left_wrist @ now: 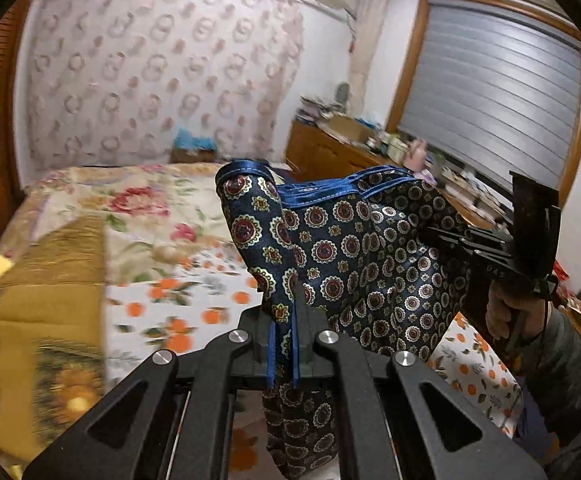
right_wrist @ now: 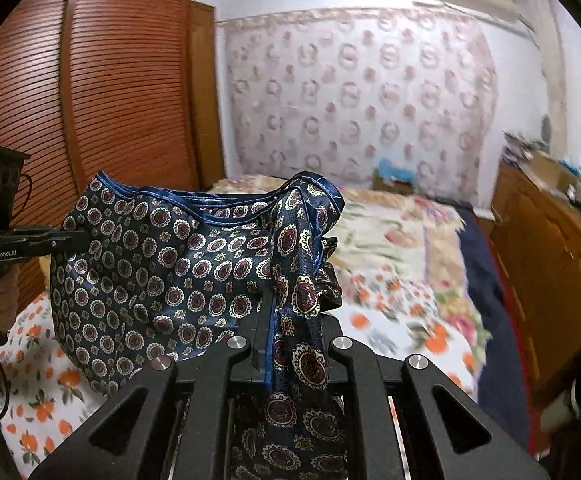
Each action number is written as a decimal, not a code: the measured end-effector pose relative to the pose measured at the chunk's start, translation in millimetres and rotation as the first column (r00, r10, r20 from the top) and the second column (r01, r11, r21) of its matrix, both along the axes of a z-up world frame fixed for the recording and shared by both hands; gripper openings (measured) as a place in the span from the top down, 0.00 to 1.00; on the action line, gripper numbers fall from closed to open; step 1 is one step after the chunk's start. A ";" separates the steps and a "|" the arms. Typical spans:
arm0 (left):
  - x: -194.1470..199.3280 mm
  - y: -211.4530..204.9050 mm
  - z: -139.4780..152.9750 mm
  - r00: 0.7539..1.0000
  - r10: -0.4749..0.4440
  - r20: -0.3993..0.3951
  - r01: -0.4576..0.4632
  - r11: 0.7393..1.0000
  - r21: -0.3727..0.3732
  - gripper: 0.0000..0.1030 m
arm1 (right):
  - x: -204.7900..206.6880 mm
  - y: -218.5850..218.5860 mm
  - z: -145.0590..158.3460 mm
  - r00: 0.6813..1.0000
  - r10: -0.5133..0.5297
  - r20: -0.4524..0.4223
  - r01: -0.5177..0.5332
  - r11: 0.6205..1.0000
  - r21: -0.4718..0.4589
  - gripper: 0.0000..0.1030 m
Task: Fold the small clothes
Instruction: 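Carry the lifted robe bundle with both grippers toward the yellow plush toy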
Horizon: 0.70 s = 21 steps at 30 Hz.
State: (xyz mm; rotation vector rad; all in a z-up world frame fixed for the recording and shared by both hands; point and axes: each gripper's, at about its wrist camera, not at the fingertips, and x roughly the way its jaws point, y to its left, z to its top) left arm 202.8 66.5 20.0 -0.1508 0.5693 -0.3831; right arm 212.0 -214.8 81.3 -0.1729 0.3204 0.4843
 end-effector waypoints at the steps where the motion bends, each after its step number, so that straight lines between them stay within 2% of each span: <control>1: -4.1 10.3 1.9 1.000 0.023 0.010 -0.023 1.000 -0.002 0.94 | 1.0 7.4 3.3 1.000 0.020 0.010 -0.020 1.000 -0.013 0.89; 6: -22.3 55.7 7.9 0.992 0.120 0.047 -0.119 0.993 -0.013 0.94 | 17.0 54.0 18.1 0.992 0.115 0.053 -0.111 0.992 -0.062 0.89; 12: -38.2 109.7 8.9 0.964 0.250 0.087 -0.249 0.968 -0.026 0.94 | 52.7 115.5 36.3 0.970 0.226 0.091 -0.215 0.969 -0.122 0.89; 17: -42.4 151.9 -12.8 0.928 0.364 0.076 -0.362 0.931 -0.035 0.94 | 109.8 164.4 40.8 0.945 0.309 0.102 -0.286 0.939 -0.192 0.89; 21: -45.0 178.2 -39.8 0.906 0.421 0.029 -0.420 0.906 -0.056 0.94 | 144.2 186.4 34.0 0.930 0.357 0.090 -0.326 0.912 -0.250 0.89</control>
